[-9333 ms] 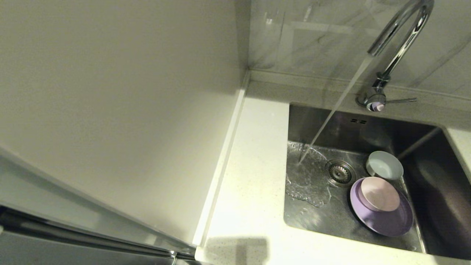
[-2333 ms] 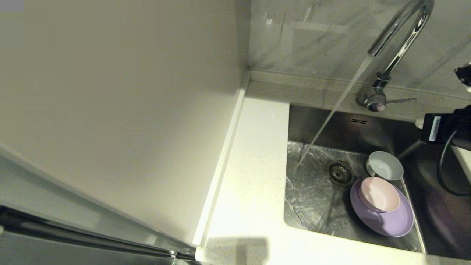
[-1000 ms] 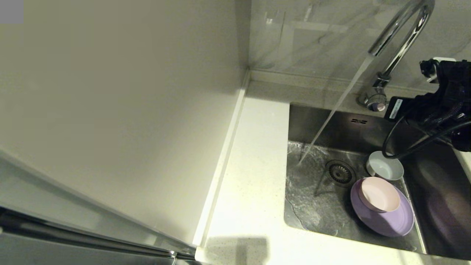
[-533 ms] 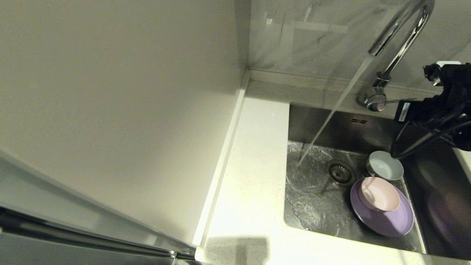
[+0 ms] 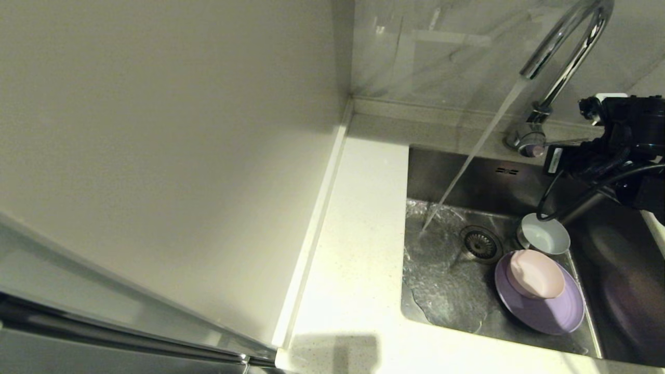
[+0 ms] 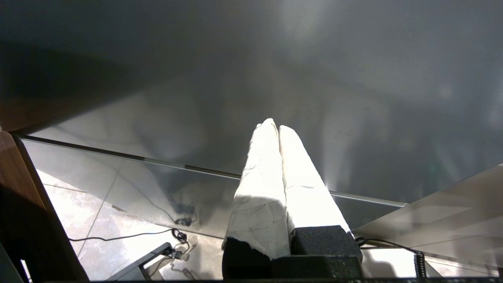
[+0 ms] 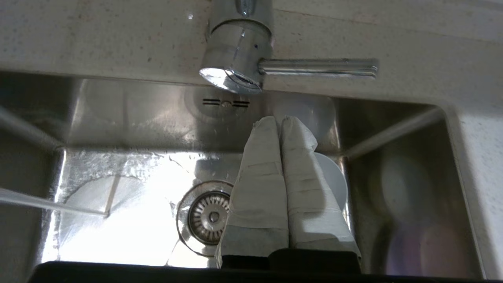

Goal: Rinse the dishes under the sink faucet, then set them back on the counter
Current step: Turn off the faucet

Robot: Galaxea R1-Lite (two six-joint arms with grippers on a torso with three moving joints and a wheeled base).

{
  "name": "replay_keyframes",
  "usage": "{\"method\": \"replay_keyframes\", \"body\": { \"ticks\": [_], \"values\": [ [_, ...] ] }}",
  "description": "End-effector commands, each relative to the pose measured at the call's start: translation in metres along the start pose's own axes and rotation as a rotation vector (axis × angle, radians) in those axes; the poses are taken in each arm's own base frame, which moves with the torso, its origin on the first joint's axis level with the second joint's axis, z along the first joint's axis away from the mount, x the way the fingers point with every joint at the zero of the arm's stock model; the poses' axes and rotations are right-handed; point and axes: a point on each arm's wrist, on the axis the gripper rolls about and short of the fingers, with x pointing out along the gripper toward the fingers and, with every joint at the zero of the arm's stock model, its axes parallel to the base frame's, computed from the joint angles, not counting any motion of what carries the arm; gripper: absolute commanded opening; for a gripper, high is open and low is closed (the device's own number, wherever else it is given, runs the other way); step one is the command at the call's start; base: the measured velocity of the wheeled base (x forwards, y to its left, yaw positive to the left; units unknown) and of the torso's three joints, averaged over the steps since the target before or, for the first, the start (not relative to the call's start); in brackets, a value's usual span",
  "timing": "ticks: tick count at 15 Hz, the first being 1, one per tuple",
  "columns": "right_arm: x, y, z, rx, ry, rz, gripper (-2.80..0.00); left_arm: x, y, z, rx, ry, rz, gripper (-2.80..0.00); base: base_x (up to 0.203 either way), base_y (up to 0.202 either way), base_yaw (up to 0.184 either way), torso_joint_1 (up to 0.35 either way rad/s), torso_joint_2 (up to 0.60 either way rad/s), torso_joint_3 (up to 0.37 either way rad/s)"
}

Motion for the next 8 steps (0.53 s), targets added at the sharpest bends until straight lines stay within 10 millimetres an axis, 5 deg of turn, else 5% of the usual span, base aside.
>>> {"method": "replay_keyframes", "body": {
  "ticks": [1,8],
  "values": [
    [0.010,0.004,0.000,0.001,-0.002,-0.003,-2.80,0.000,0.000,-0.001,-0.001,0.003,0.001,-2.80,0.000,0.000,0.000,0.000,0.00,0.000],
    [0.034,0.012,-0.005,-0.003,0.003,-0.006,-2.80,0.000,0.000,-0.001,-0.001,0.002,0.001,-2.80,0.000,0.000,0.000,0.000,0.00,0.000]
  ]
}}
